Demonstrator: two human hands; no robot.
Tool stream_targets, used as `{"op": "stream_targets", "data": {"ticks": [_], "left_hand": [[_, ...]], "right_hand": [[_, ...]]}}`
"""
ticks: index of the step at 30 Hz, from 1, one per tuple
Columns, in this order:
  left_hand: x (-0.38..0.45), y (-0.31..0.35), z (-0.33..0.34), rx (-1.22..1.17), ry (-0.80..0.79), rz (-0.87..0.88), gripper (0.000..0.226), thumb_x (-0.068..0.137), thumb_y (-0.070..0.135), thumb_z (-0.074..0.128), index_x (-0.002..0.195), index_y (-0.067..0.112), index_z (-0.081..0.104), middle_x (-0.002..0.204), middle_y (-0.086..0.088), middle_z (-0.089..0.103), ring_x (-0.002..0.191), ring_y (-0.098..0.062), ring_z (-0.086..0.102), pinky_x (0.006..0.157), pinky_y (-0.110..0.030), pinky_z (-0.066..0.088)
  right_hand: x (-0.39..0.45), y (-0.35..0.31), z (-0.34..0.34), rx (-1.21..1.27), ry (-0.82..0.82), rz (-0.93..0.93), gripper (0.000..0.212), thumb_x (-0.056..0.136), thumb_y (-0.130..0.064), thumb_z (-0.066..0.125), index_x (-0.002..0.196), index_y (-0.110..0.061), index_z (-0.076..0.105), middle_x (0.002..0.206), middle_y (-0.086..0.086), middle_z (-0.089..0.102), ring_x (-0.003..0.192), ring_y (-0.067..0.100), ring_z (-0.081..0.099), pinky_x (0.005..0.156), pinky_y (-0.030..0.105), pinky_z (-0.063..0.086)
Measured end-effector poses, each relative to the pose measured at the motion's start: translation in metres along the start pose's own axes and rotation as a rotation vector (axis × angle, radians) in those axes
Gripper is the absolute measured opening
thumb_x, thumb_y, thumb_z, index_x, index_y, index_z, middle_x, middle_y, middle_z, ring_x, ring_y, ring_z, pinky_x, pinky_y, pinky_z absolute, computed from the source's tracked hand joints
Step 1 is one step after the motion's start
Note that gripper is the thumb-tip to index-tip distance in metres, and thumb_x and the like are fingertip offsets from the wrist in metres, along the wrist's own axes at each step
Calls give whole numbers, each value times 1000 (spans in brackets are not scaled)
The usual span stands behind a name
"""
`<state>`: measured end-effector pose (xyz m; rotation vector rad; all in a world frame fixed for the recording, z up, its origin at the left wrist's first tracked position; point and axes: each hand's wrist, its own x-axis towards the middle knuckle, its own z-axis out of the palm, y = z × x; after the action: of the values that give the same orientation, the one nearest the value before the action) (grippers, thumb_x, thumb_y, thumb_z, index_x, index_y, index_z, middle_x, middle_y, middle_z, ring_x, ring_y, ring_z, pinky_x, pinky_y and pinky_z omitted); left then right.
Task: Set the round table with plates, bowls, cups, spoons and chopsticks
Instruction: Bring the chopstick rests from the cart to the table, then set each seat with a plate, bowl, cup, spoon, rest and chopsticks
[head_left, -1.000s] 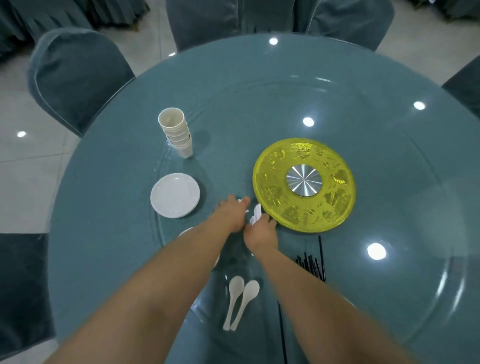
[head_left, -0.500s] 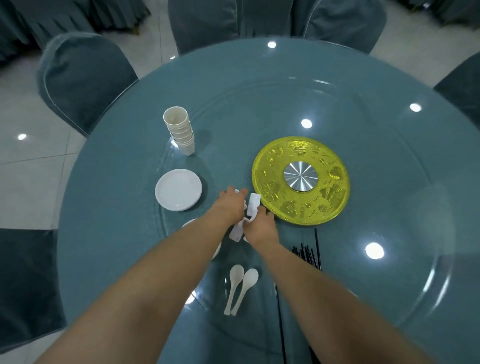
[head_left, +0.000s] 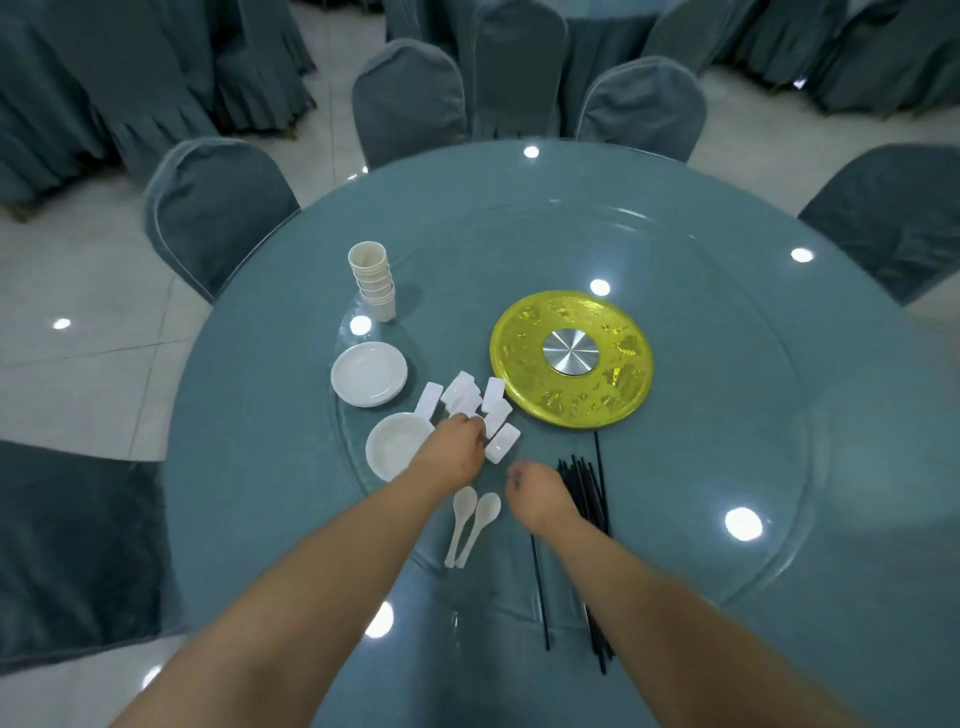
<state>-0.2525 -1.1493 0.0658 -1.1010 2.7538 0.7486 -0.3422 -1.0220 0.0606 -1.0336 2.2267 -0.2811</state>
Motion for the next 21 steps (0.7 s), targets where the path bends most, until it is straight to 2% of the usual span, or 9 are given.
{"op": "stream_targets", "data": {"ticks": [3, 5, 8, 9, 11, 12, 14, 17, 21], "left_hand": [[-41, -4, 20, -20, -30, -71, 19, 89, 11, 46, 98, 7, 62, 104, -14, 61, 98, -32, 58, 83, -38, 47], [-64, -11, 35, -3, -102, -151, 20, 89, 10, 45, 100, 5, 62, 107, -15, 61, 102, -33, 58, 87, -38, 48], [-91, -24, 57, 71, -263, -217, 22, 88, 10, 48, 106, 7, 61, 115, -15, 61, 107, -31, 60, 91, -37, 49], [-99, -28, 63, 105, -313, -214, 25, 88, 11, 51, 111, 8, 59, 120, -14, 59, 112, -30, 59, 93, -36, 47], [-113, -34, 76, 144, -391, -233, 35, 88, 15, 56, 123, 9, 52, 131, -11, 51, 121, -27, 54, 100, -37, 45], [-118, -36, 82, 152, -413, -252, 41, 89, 16, 57, 128, 10, 48, 137, -10, 46, 125, -27, 52, 103, -39, 44], [-127, -38, 90, 169, -430, -266, 51, 90, 17, 54, 138, 11, 40, 148, -10, 37, 131, -28, 47, 107, -43, 41], [-136, -34, 98, 228, -452, -224, 63, 91, 16, 50, 149, 10, 27, 157, -11, 22, 137, -30, 40, 110, -44, 37], [-143, -27, 104, 324, -463, -150, 60, 92, 20, 47, 148, 9, 29, 161, -9, 11, 139, -29, 37, 110, -45, 37]], "right_hand": [[-32, 11, 22, -44, -82, -38, 29, 92, -8, 41, 65, -17, 41, 84, 13, 54, 79, 22, 51, 68, 29, 40], [-49, 15, 42, -104, -169, -77, 18, 93, -7, 41, 86, -8, 57, 99, 18, 61, 84, 21, 52, 74, 30, 44], [-65, 19, 77, -152, -318, -81, 33, 93, -5, 44, 124, -6, 54, 128, 15, 58, 111, 29, 59, 96, 34, 47], [-70, 21, 88, -175, -361, -72, 41, 92, -5, 45, 133, -6, 49, 139, 14, 51, 125, 30, 53, 104, 35, 44], [-77, 26, 106, -251, -414, -75, 58, 93, -4, 45, 149, -4, 28, 160, 14, 18, 147, 27, 23, 119, 37, 26], [-81, 28, 112, -295, -420, -79, 65, 93, -3, 44, 152, -4, 18, 163, 12, 3, 151, 24, 9, 122, 38, 17], [-85, 33, 118, -347, -408, -75, 68, 93, -3, 40, 154, -6, 10, 163, 7, -10, 151, 20, -3, 123, 39, 9], [-89, 43, 120, -381, -409, -70, 67, 93, -4, 35, 155, -7, 9, 164, 5, -10, 151, 19, -2, 123, 40, 8], [-94, 57, 118, -434, -396, -68, 66, 93, -5, 34, 155, -4, 9, 163, 8, -9, 152, 22, -1, 123, 41, 6]]}}
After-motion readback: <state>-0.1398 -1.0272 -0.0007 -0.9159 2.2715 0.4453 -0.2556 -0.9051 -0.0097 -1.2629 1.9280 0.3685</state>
